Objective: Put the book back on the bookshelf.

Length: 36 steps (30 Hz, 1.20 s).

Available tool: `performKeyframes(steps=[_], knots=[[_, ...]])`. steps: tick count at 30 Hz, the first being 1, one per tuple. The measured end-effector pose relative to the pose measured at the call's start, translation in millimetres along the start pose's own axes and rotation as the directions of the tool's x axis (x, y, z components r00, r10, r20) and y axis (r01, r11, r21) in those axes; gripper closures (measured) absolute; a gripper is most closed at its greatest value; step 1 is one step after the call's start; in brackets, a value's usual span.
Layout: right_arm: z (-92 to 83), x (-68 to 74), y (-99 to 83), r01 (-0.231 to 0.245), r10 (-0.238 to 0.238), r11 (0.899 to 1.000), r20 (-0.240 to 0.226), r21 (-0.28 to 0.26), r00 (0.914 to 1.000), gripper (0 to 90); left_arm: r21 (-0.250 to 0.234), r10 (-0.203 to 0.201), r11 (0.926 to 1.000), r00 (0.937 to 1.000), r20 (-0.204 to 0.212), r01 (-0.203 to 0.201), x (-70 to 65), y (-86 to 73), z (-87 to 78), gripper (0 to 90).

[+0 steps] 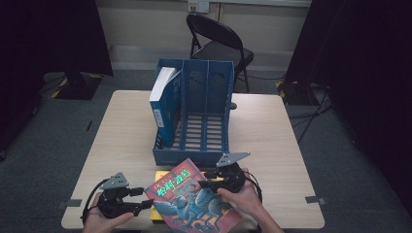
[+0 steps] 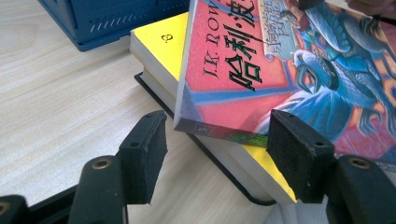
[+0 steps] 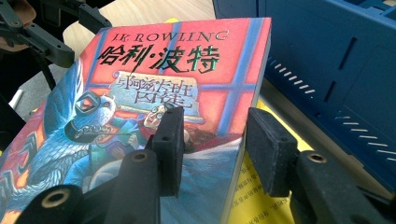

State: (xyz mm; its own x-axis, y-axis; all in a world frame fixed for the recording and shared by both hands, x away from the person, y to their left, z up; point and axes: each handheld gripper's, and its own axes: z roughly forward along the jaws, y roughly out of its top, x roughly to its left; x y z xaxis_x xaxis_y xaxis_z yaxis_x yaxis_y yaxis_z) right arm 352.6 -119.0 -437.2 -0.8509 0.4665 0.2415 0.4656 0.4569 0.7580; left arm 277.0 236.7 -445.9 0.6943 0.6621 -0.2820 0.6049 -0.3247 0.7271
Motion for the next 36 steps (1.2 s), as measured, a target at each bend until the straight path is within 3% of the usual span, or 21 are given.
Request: performKeyframes(steps=[6, 11, 13, 22, 27, 36], knots=[[-0.1, 0.4, -0.5, -0.004, 0.004, 1.0, 0.005, -0.001, 1.0, 57.9, -0.004, 0.005, 1.0, 0.9996, -0.028, -0.005, -2.1, 0.6, 1.2, 37.0], [-4.0, 2.0, -3.6, -0.011, 0.012, 1.0, 0.035, -0.008, 0.9993, 57.7, -0.015, -0.006, 0.9999, 0.9999, -0.016, 0.006, 3.9, 4.1, 5.7, 37.1], [-6.3, 3.1, -6.8, -0.02, 0.021, 1.0, 0.048, -0.019, 0.9986, 57.5, -0.027, 0.012, 0.9996, 0.9997, -0.021, -0.012, 5.0, 5.8, 7.3, 37.1], [-15.4, 8.8, -14.5, -0.015, 0.018, 1.0, 0.099, -0.026, 0.995, 56.1, -0.041, 0.01, 0.9991, 0.9986, -0.052, -0.012, 9.9, 16.8, 16.3, 35.7], [-19.3, 8.1, -18.9, -0.024, 0.027, 0.999, 0.093, -0.033, 0.9953, 55.0, -0.042, 0.006, 0.9991, 0.9991, -0.041, -0.008, 14.3, 21.4, 20.2, 35.8], [-29.4, 8.4, -28.4, -0.045, 0.048, 0.998, 0.086, -0.037, 0.9951, 53.0, -0.046, -0.004, 0.9989, 0.9974, -0.072, 0.001, 17.5, 33.2, 30.7, 37.7]])
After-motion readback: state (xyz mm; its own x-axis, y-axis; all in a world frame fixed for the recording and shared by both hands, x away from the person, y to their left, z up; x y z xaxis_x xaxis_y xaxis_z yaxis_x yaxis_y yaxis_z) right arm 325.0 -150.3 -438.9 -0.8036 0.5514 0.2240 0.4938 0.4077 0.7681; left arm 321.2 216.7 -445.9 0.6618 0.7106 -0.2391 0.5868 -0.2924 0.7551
